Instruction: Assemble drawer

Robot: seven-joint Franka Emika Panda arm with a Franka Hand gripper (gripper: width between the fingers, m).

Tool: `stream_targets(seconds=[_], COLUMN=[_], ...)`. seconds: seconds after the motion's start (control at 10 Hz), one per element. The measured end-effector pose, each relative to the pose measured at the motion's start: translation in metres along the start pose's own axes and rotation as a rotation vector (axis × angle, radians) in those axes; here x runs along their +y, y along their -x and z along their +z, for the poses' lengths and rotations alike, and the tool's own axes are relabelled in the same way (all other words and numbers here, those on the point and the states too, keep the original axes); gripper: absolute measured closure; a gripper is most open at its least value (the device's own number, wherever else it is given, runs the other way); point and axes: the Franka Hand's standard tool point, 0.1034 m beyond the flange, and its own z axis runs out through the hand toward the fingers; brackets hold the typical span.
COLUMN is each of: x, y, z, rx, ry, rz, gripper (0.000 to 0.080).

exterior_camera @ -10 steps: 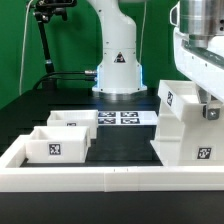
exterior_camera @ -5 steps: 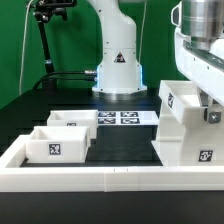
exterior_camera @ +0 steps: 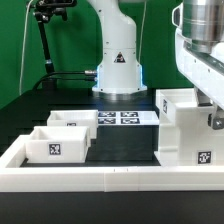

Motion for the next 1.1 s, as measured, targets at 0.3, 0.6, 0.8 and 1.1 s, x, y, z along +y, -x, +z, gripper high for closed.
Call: stream_targets(seconds=[0.3, 0.6, 0.8, 1.1], x=[0.000, 0.003, 0.017, 0.031], y=[0.001, 0.002, 0.002, -0.014], z=[0.000, -0.002, -0.019, -0.046], rx=[0.000, -0.001, -0.011, -0.009], ry=[0.000, -0.012, -0.016, -0.049], rz=[-0.001, -0.026, -0.099, -0.293], gripper=[0.0161, 0.0152, 0.0151, 0.0151])
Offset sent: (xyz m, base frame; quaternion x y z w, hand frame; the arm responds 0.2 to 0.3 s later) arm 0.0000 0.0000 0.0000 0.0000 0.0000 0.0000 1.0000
